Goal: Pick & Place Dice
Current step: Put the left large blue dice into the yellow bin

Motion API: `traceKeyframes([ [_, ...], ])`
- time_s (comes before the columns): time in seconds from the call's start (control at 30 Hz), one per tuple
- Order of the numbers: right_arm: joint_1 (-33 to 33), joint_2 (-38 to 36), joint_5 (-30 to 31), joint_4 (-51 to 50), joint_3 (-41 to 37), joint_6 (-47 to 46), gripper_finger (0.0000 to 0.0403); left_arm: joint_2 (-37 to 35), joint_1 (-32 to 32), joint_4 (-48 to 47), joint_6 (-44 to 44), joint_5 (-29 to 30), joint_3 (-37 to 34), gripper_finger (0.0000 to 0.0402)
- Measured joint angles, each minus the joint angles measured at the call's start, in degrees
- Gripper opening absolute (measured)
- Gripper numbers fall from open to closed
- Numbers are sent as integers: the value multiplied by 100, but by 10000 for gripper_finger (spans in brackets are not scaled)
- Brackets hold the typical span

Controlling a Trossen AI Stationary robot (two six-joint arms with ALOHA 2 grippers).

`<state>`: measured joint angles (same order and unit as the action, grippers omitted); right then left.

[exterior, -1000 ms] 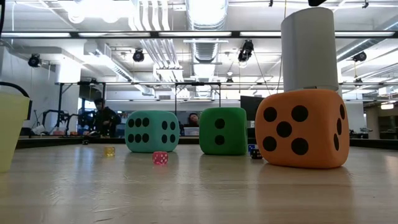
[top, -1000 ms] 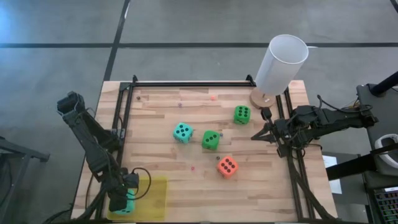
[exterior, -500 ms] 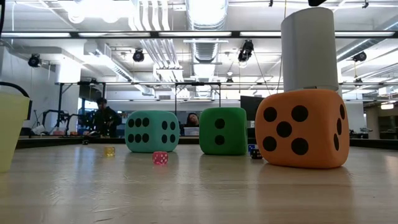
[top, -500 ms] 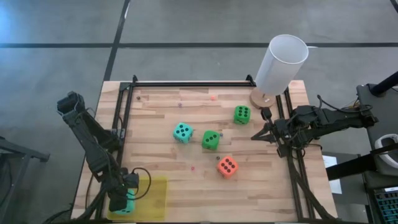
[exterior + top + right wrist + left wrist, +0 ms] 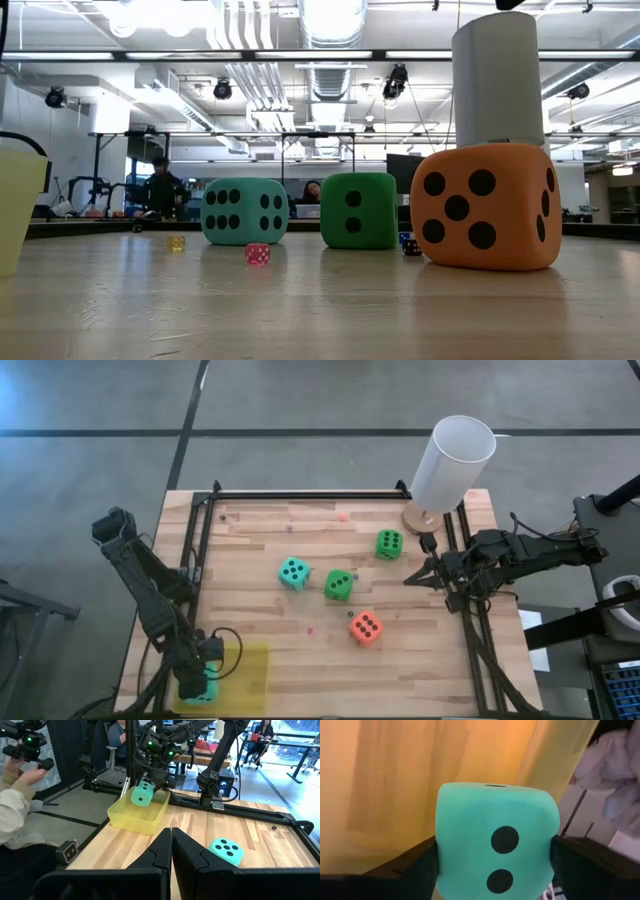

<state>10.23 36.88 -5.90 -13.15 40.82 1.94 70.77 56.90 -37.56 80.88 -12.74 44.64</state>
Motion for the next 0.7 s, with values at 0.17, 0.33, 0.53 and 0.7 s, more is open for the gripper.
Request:
traceKeyframes([
  [0.17, -1, 0, 1, 2, 0, 1, 8, 38, -7, -221, 1448, 878, -11, 390],
  [0.33, 1, 1, -1, 0, 0, 1, 8, 34, 2, -216, 1085, 827, -11, 376],
  [0.53, -1, 1, 0, 0, 0, 1, 8, 34, 2, -119, 947, 814, -11, 368],
  [0.7, -1, 2, 1, 0, 0, 2, 8, 34, 6, 64, -245, 368, -11, 380],
])
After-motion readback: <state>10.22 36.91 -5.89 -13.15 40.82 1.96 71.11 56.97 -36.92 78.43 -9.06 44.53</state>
